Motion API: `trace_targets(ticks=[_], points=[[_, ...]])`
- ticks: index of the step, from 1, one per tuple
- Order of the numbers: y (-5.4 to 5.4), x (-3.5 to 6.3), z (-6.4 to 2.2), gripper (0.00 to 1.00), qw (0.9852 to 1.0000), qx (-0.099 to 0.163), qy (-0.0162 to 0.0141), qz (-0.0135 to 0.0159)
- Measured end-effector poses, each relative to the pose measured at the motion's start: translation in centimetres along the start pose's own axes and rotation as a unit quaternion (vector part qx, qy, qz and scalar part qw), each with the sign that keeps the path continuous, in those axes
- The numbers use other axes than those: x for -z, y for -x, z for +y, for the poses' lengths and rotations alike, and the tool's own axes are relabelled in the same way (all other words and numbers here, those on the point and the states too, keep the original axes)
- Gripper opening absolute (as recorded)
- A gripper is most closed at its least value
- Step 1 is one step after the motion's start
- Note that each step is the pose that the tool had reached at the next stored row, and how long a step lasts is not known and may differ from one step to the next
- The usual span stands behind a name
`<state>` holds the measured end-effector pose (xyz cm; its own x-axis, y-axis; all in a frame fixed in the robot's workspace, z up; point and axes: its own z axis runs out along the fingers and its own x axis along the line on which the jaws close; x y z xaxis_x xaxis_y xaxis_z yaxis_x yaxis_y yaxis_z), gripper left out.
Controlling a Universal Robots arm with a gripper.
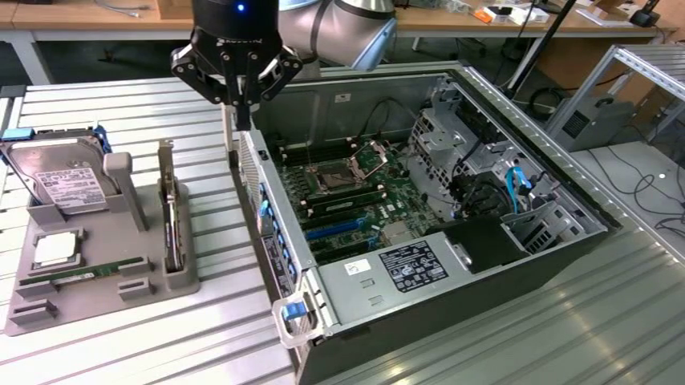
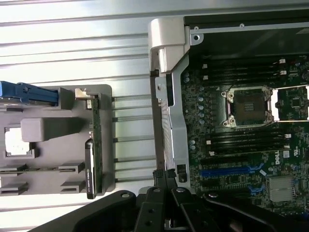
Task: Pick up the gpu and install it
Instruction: 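Reach for the gpu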
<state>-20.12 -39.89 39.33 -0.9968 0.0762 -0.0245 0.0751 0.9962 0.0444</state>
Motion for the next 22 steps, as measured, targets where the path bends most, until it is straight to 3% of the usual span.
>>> trace_targets(ticks=[22], points=[[-1.4, 0.04, -0.11, 0.11, 1.0, 0.0, 0.0, 0.0]])
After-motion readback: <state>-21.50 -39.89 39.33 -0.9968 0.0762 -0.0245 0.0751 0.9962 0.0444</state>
